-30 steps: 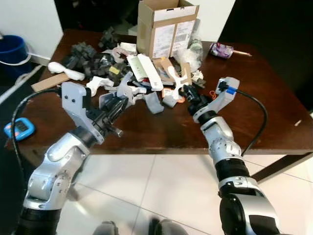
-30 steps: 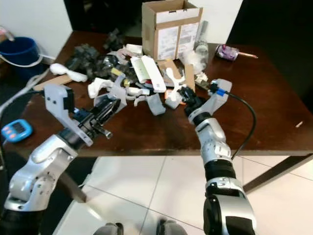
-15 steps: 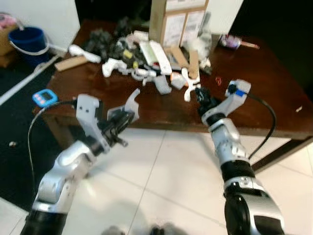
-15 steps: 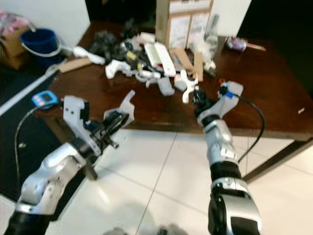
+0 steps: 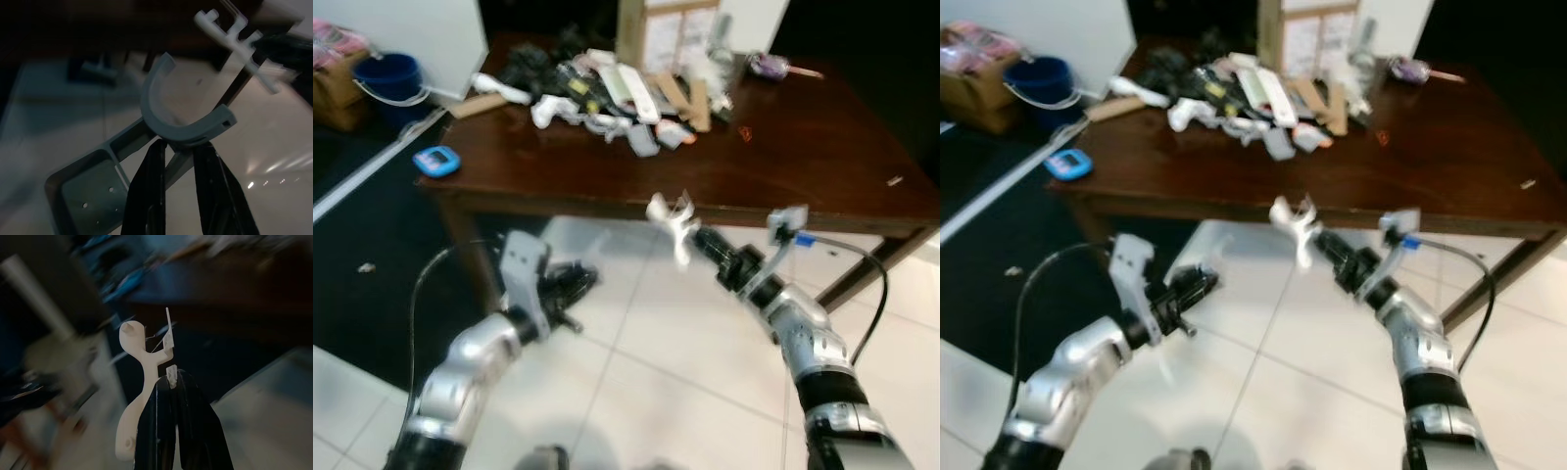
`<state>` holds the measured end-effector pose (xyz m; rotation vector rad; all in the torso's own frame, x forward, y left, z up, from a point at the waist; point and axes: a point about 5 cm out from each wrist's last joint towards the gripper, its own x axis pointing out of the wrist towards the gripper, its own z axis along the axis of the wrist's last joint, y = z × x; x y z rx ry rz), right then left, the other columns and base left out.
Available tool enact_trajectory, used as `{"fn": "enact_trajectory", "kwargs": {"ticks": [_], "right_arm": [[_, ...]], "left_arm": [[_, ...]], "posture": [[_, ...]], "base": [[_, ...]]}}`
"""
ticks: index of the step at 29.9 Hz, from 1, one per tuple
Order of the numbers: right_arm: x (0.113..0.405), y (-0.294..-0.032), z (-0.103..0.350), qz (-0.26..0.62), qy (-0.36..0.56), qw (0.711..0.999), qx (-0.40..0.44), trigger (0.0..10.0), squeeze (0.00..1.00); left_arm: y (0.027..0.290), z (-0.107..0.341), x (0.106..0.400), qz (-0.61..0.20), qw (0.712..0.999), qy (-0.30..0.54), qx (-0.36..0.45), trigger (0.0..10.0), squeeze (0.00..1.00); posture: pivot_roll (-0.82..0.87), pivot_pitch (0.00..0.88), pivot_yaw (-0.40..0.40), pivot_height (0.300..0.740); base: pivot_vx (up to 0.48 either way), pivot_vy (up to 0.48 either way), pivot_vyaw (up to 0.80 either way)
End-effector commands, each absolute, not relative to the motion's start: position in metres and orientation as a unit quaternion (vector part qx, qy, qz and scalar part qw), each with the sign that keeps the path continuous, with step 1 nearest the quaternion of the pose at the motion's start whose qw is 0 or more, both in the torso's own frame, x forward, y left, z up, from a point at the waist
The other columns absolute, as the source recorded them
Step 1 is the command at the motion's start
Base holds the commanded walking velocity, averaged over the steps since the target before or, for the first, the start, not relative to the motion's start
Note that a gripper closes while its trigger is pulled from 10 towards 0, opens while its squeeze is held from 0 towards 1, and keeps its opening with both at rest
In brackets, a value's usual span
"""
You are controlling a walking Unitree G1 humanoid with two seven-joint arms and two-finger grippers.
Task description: Picking trash to rubbish bin
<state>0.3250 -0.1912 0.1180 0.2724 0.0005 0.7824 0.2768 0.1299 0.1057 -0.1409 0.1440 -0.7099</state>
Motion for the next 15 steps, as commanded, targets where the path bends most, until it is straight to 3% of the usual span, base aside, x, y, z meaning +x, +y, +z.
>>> {"fn": "enact_trajectory", "kwargs": {"ticks": [1,4,7,12,14,15], "right_arm": [[0.32,-0.2,0.104,0.371,0.042,0.922,0.101,10.0,0.0],[0.318,-0.205,0.087,0.349,0.086,0.929,0.089,10.0,0.0],[0.302,-0.219,0.033,0.222,0.228,0.947,0.05,10.0,0.0],[0.29,-0.227,0.013,0.151,0.276,0.948,0.044,10.0,0.0],[0.27,-0.237,-0.01,0.064,0.326,0.942,0.047,10.0,0.0],[0.27,-0.237,-0.01,0.064,0.326,0.942,0.047,10.0,0.0]], "left_arm": [[0.13,0.083,0.272,-0.348,0.929,0.103,-0.066,10.0,0.0],[0.134,0.062,0.267,-0.337,0.929,0.14,-0.07,10.0,0.0],[0.156,0.003,0.248,-0.272,0.927,0.245,-0.078,10.0,0.0],[0.171,-0.019,0.236,-0.223,0.929,0.284,-0.086,10.0,0.0],[0.192,-0.043,0.215,-0.148,0.927,0.33,-0.1,10.0,0.0],[0.192,-0.043,0.215,-0.148,0.927,0.33,-0.1,10.0,0.0]], "posture": [[0.13,0.143,-0.052,0.74],[0.13,0.143,-0.052,0.74],[0.12,0.131,-0.057,0.74],[0.12,0.131,-0.059,0.74],[0.13,0.131,-0.065,0.74],[0.13,0.131,-0.065,0.74]], "base": [[0.0,0.0,0.0],[0.0,0.0,0.0],[0.0,0.0,0.0],[0.0,0.0,0.0],[0.0,0.0,0.0],[0.0,0.0,0.0]]}}
